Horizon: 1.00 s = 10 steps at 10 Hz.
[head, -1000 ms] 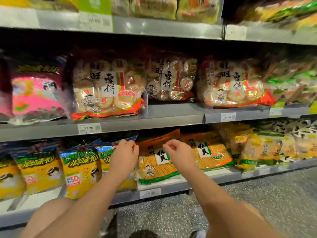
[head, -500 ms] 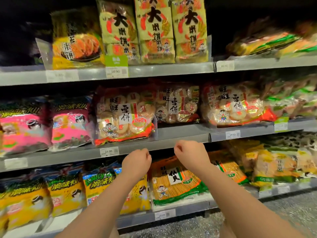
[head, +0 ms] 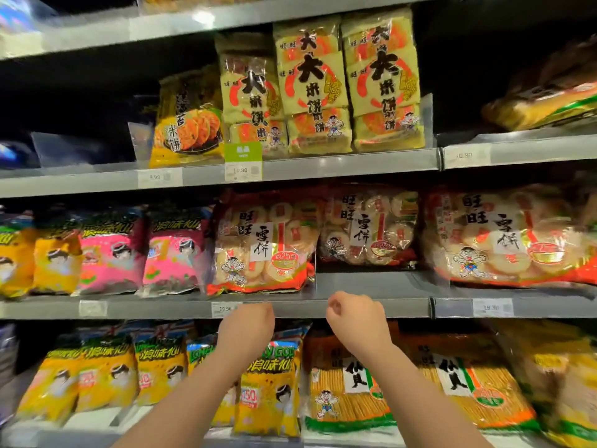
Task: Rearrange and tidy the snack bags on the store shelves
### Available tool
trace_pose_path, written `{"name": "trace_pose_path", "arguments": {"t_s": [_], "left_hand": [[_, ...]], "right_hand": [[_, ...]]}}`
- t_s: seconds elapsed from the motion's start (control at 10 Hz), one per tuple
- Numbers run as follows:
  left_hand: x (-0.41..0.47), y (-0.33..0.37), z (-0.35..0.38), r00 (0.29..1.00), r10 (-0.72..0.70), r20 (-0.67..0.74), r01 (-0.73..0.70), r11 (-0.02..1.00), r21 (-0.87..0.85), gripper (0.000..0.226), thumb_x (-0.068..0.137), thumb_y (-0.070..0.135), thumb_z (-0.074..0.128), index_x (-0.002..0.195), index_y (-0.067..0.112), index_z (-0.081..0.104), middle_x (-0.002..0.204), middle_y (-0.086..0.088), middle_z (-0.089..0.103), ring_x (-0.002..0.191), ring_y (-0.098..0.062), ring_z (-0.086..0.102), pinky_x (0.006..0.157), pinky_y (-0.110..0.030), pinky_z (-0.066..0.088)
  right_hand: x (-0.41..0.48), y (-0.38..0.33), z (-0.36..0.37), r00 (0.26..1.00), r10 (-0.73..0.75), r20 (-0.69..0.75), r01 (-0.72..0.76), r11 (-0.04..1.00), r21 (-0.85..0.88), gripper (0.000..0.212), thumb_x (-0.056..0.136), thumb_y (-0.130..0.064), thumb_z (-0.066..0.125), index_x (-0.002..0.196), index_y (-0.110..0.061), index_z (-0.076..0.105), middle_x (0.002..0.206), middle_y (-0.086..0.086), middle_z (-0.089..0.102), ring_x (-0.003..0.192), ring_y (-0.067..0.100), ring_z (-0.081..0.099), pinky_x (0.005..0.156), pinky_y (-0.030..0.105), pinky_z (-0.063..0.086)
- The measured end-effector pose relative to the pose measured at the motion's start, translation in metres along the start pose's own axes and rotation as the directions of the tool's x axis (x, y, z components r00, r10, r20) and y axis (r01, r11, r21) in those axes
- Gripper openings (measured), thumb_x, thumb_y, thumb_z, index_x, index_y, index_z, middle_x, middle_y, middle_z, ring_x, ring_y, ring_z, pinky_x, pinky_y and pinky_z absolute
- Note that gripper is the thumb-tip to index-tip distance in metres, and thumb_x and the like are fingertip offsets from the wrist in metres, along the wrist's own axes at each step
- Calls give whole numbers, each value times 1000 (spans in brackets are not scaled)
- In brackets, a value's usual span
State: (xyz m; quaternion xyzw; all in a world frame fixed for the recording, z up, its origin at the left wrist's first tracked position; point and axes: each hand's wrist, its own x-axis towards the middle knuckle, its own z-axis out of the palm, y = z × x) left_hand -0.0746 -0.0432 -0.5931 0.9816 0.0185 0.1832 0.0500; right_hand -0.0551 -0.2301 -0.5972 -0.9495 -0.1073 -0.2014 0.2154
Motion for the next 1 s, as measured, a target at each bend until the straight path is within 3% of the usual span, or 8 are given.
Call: {"name": "trace_pose_path", "arguments": {"t_s": [0.1, 0.3, 0.5, 0.7, 0.8, 0.9, 1.0], "left_hand": [[-2, -13, -9, 999, -37, -39, 37, 999, -9, 23, 96, 20, 32, 80, 16, 48, 91, -10, 66, 85, -32, 60, 61, -32, 37], [-2, -44, -19, 995, -63, -71, 60, 997, -53, 26, 95, 20, 35, 94, 12, 60, 94, -10, 66, 87, -32, 59, 60, -31, 36], [2, -80, -21, 998, 4, -63, -4, 1000, 1, 29, 97, 23, 34, 103, 12, 60, 96, -10, 67, 90, -31, 60, 62, -30, 38], [30, -123, 4, 994, 89, -69, -95, 992, -78, 27, 95, 24, 40, 99, 12, 63, 91, -8, 68, 85, -28, 60, 60, -32, 40], [59, -147, 15, 987, 148, 61, -144, 987, -67, 27, 93, 29, 44, 108, 16, 62, 102, -9, 67, 96, -29, 59, 73, -37, 49], [89, -166, 3, 957, 252, 143, -269, 956, 114, 34, 92, 36, 46, 120, 21, 55, 113, -10, 63, 108, -31, 55, 85, -38, 45], [106, -176, -23, 908, 290, 301, -373, 888, 269, 41, 93, 38, 42, 132, 26, 45, 116, -10, 61, 112, -31, 54, 88, -39, 43]], "right_hand": [[2, -16, 4, 997, -57, 43, 57, 998, -10, 27, 91, -28, 41, 107, -23, 63, 100, 2, 70, 99, 26, 59, 86, 35, 40], [6, -51, 11, 994, -84, 72, 88, 995, -46, 26, 91, -28, 41, 104, -25, 64, 96, 2, 71, 95, 26, 61, 86, 36, 39], [10, -82, 31, 996, -69, 61, 75, 991, -108, 24, 92, -23, 40, 101, -18, 62, 93, 3, 70, 89, 27, 62, 83, 35, 37], [26, -92, 77, 988, -35, 149, 64, 979, -192, 28, 91, -27, 46, 114, -15, 56, 110, 8, 61, 99, 29, 59, 82, 38, 45], [55, -101, 99, 958, -35, 285, 112, 960, -258, 38, 89, -28, 48, 124, -15, 50, 120, 9, 59, 109, 31, 56, 86, 40, 44], [95, -118, 100, 936, -138, 324, 238, 925, -295, 50, 87, -26, 50, 136, -17, 41, 134, 11, 49, 118, 32, 50, 89, 40, 43], [124, -136, 79, 893, -145, 425, 279, 921, -272, 53, 87, -22, 50, 138, -16, 36, 129, 13, 51, 115, 33, 50, 88, 40, 44]]}}
